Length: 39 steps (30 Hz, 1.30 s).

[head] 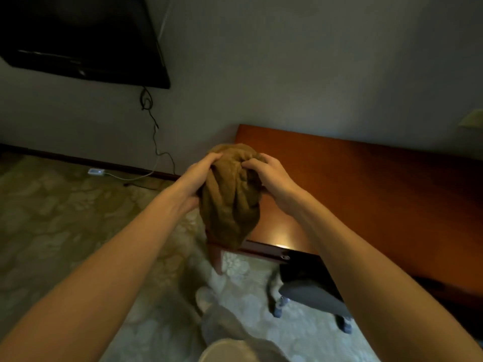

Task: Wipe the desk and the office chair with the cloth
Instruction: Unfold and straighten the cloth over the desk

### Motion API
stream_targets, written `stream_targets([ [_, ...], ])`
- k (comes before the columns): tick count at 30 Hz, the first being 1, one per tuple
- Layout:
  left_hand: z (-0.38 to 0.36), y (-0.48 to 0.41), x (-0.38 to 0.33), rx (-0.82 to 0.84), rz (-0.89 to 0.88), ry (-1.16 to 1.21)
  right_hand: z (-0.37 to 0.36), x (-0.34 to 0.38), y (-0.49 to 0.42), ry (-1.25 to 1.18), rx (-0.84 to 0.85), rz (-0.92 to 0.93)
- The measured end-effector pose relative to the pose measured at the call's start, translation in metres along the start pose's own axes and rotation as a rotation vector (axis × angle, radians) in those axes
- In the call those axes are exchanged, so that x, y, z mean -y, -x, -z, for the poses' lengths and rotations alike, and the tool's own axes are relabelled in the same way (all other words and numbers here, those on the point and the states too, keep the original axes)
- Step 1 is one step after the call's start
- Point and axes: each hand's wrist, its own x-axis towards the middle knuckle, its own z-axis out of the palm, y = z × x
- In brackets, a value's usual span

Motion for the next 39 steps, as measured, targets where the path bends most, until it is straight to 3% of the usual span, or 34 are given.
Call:
stream_targets([
  [5, 0.081, -0.065, -0.035, -0.121, 0.004, -0.120, -0.058, 0.007, -0.106, -0.012, 0.010, -0.007],
  [8, 0.132, -0.103, -0.068, -0.134, 0.004, -0.054, -0.092, 0.016, -0.160, -0.068, 0.050, -0.054],
  [12, 0.201, -0.145, -0.121, 0.013, -0.084, -0.149, -0.140, 0.036, -0.212, -0.190, 0.108, -0.123],
  [16, 0.245, -0.183, -0.148, 0.321, -0.081, -0.330, -0.170, 0.037, -0.252, -0.255, 0.071, -0.164],
  [24, 0.283, -0.261, -0.188, 0.403, -0.035, -0.184, -0.205, 0.059, -0.291, -0.225, 0.099, -0.376],
  [29, 0.279, -0.273, -0.236, 0.514, 0.012, -0.161, -0.231, 0.077, -0.287, -0.429, -0.104, -0.387],
  [34, 0.235, -0.285, -0.270, 0.650, 0.112, -0.131, -0.222, 0.112, -0.276, -0.591, -0.382, -0.242],
  [39, 0.174, -0.295, -0.283, 0.784, 0.109, -0.144, -0.189, 0.146, -0.251, -0.606, -0.703, -0.128],
])
